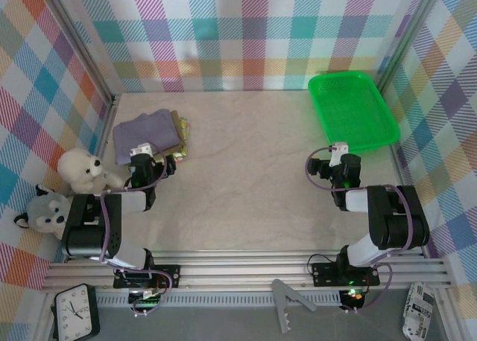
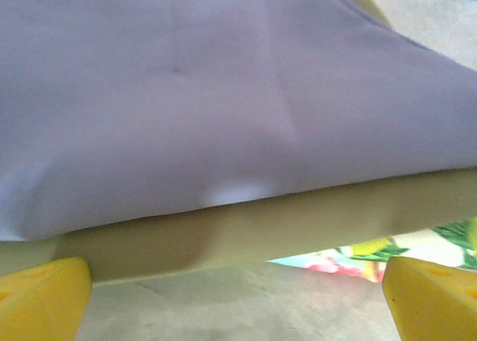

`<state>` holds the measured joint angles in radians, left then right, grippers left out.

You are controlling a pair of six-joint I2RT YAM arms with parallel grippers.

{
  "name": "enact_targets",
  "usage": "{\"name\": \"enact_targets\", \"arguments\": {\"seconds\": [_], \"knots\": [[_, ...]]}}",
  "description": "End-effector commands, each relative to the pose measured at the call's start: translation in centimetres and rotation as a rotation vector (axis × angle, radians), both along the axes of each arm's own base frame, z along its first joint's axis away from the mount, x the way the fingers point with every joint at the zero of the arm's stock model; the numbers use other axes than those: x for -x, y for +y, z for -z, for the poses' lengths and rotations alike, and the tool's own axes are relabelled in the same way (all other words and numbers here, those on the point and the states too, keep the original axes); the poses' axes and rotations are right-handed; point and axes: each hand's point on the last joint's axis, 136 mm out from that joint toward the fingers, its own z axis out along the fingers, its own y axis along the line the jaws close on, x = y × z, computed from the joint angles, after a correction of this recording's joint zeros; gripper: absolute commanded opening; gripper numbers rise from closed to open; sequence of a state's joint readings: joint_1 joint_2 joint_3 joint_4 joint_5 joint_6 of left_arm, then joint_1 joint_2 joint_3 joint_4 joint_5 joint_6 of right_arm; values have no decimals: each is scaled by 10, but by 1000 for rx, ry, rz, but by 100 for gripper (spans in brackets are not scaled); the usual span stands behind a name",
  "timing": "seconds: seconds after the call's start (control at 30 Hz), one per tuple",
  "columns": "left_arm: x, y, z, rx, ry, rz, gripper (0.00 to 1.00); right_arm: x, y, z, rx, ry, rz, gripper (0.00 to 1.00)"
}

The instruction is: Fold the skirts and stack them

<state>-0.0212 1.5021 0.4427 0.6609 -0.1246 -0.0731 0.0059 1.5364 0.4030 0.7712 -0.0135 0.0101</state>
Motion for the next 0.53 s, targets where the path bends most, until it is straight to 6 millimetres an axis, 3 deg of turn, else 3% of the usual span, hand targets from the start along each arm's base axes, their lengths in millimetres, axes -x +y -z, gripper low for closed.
{"name": "enact_targets", "arguments": {"seconds": [0.0, 0.5], "knots": [[-6, -16, -1, -96, -67, 58, 100, -8, 2, -16, -7, -61, -17, 99], [-5, -11, -1, -97, -57, 25, 100, -8, 2, -16, -7, -60, -18, 99]]}}
